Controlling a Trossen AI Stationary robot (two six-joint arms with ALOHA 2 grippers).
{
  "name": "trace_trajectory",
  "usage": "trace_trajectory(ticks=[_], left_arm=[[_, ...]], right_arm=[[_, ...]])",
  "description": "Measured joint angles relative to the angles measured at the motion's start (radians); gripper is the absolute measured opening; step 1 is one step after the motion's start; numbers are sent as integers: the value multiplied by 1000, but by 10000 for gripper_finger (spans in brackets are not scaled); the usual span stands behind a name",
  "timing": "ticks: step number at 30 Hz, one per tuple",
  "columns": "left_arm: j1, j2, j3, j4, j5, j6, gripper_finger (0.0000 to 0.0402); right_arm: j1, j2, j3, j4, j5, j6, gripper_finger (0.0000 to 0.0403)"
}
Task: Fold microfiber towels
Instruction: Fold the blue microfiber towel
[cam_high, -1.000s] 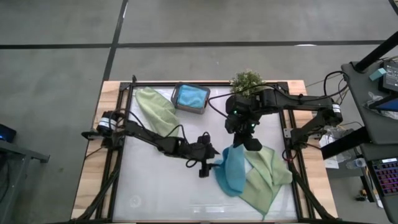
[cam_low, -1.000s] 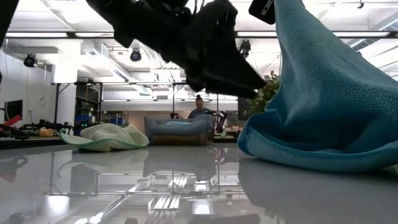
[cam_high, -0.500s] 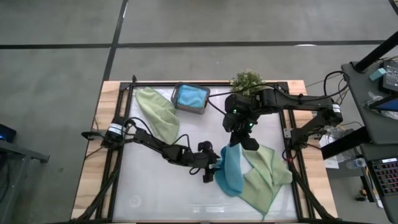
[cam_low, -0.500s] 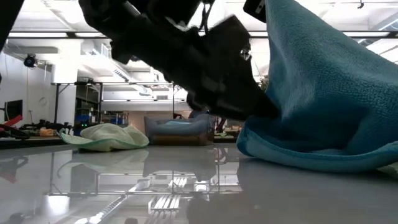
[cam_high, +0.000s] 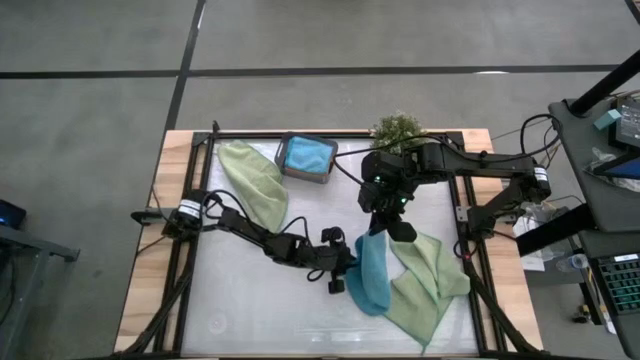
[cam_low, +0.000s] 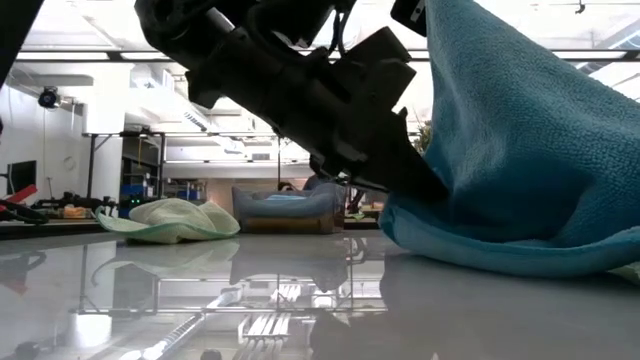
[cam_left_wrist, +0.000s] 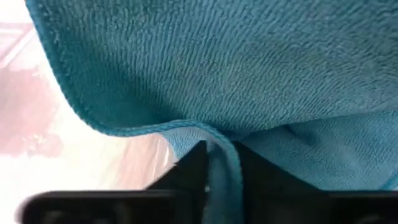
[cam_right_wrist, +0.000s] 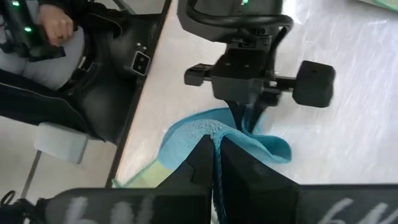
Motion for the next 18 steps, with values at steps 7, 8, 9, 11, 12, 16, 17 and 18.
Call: trace_trajectory(ticks=[7, 8, 9, 11, 12, 16, 17, 18], left_arm=[[7, -96, -7, -104, -6, 97, 3], [9, -129, -12, -142, -9, 107, 2], [12, -157, -11, -172, -14, 113, 2], [15, -224, -20, -243, -23, 135, 2], [15, -253, -26, -285, -26, 137, 1], [13, -376, -37, -420, -27, 140, 1], [11, -407, -37, -442, -26, 140, 1], [7, -439, -37, -485, -26, 140, 1]], right_arm=[[7, -2, -1, -23, 43, 0, 8], [13, -3, -1, -28, 43, 0, 8], [21, -6, -1, -32, 43, -1, 8], [39, -12, -1, -34, 43, 0, 8], [51, -15, -1, -36, 43, 0, 8], [101, -33, -1, -33, 43, 18, 8], [112, -41, -1, -34, 48, 30, 8], [128, -45, -1, -34, 62, 38, 8]])
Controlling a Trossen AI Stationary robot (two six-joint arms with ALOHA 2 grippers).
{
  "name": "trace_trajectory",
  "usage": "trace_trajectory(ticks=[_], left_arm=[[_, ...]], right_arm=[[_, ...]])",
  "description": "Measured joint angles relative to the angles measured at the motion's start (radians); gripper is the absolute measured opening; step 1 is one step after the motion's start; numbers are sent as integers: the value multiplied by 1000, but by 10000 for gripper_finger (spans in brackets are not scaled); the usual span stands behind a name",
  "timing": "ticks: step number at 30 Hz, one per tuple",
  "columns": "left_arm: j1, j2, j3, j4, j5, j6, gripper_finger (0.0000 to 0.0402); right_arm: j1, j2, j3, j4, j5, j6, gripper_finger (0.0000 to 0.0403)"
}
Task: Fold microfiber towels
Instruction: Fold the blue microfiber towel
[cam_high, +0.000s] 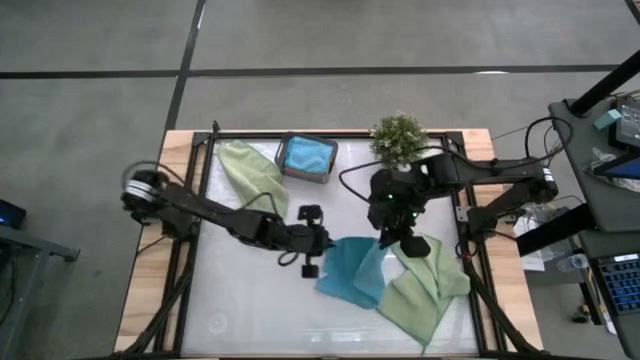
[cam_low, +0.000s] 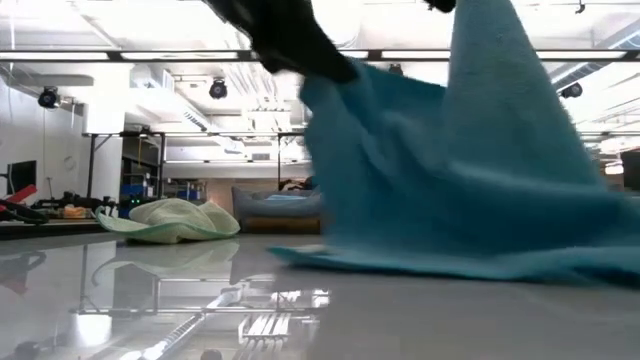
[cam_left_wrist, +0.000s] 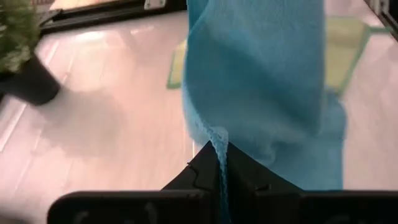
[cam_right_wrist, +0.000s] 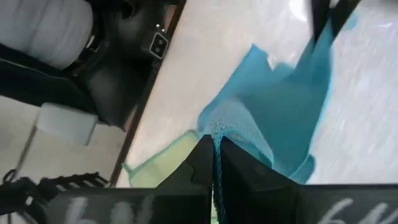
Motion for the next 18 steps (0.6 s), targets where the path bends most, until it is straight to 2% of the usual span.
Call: trace_trajectory(ticks=[6, 15, 16, 18], left_arm=[[-13, -210, 1, -196, 2, -9, 0], [-4, -495, 4, -435, 26, -9, 0], [-3, -520, 4, -464, 26, -9, 0], [3, -568, 4, -481, 26, -2, 0]], right_arm=[[62, -57, 0, -9, 174, 64, 8], [51, -119, 0, -153, 674, 136, 8], [46, -119, 0, -152, 721, 144, 8], [30, -118, 0, -146, 748, 127, 8]])
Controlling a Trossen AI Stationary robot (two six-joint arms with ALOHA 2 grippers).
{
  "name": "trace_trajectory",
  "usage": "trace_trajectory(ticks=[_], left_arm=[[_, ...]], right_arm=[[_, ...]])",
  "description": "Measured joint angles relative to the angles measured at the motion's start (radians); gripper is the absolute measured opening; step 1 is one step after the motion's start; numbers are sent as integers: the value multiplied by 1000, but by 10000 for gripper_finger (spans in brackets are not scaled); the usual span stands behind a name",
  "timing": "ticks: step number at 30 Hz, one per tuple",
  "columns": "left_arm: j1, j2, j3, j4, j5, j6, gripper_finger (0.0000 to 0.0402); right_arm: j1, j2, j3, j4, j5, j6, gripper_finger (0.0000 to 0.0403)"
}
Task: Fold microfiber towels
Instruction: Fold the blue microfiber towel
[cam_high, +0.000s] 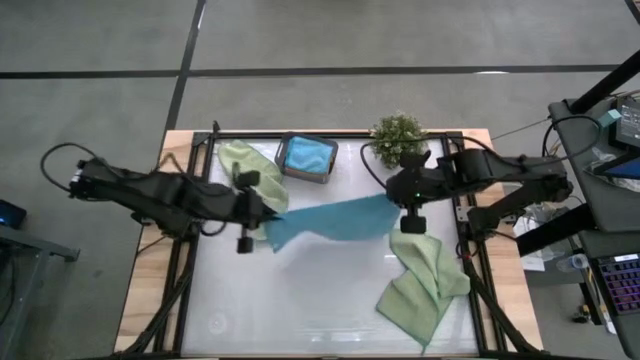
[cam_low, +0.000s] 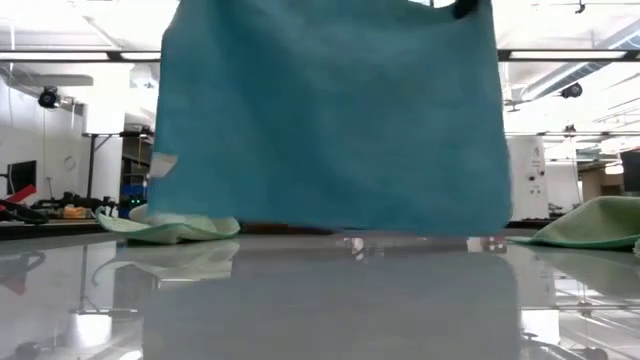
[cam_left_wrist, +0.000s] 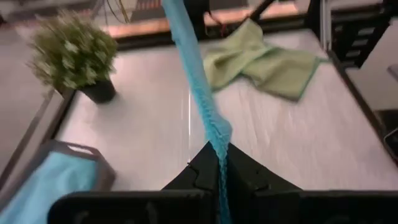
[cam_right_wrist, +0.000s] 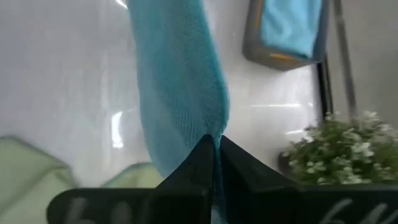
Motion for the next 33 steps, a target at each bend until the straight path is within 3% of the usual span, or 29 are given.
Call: trace_trajectory(ticks=[8, 13, 16, 22, 27, 33], left_arm=[[25, -107, -2, -78, -1, 150, 0], [32, -134, -8, -177, -19, 128, 0], [32, -127, -10, -181, 1, 39, 0], [7, -28, -30, -155, 150, -122, 0], [-75, 104, -97, -71, 165, -187, 0], [-171, 266, -122, 45, 257, -326, 0]], right_arm=[[-43, 8, -6, 123, 134, -143, 8], [-51, 7, -6, 154, 151, -189, 8], [-49, 7, -6, 107, 96, -158, 8], [1, 6, -63, 90, -83, -50, 8], [91, 6, -195, 122, -173, 48, 8], [210, 6, -364, 270, -321, 225, 8]])
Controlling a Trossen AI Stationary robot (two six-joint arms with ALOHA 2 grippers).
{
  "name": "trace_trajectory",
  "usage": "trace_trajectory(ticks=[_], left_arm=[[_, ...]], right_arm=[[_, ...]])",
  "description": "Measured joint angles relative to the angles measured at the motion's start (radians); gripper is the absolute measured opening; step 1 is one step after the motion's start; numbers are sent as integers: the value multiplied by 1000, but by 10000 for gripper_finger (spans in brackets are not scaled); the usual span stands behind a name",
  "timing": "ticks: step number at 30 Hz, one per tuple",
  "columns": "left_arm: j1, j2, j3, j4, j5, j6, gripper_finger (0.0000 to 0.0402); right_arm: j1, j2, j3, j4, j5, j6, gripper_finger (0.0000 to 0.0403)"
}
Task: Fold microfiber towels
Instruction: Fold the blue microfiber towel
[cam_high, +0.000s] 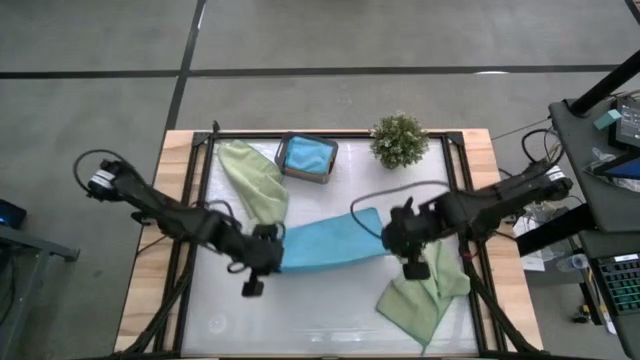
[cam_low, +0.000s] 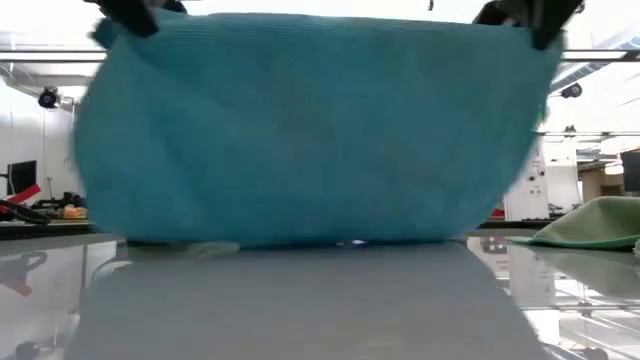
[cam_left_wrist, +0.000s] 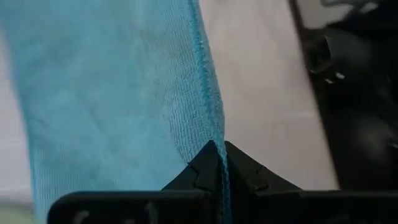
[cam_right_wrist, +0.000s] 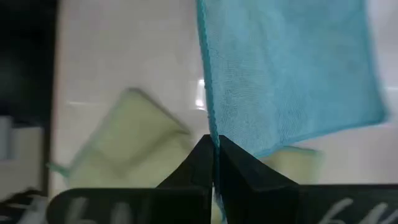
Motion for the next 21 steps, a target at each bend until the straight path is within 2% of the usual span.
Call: trace_trajectory(ticks=[6, 9, 14, 16, 18, 21], left_arm=[[-77, 136, -20, 104, 75, -113, 0], [-104, 205, -20, 150, 91, -176, 0], [-127, 285, -21, 236, 141, -182, 0], [-127, 298, -21, 260, 144, -182, 0], [-126, 298, -21, 245, 144, -182, 0], [-124, 280, -22, 174, 126, -180, 0]], right_arm=[[93, 1, -184, 323, -152, 139, 8], [123, 1, -260, 466, -175, 201, 8], [142, 1, -351, 630, -196, 290, 8], [145, 1, -386, 697, -240, 340, 8], [150, 1, -417, 738, -276, 368, 8], [149, 2, -437, 723, -242, 370, 8]])
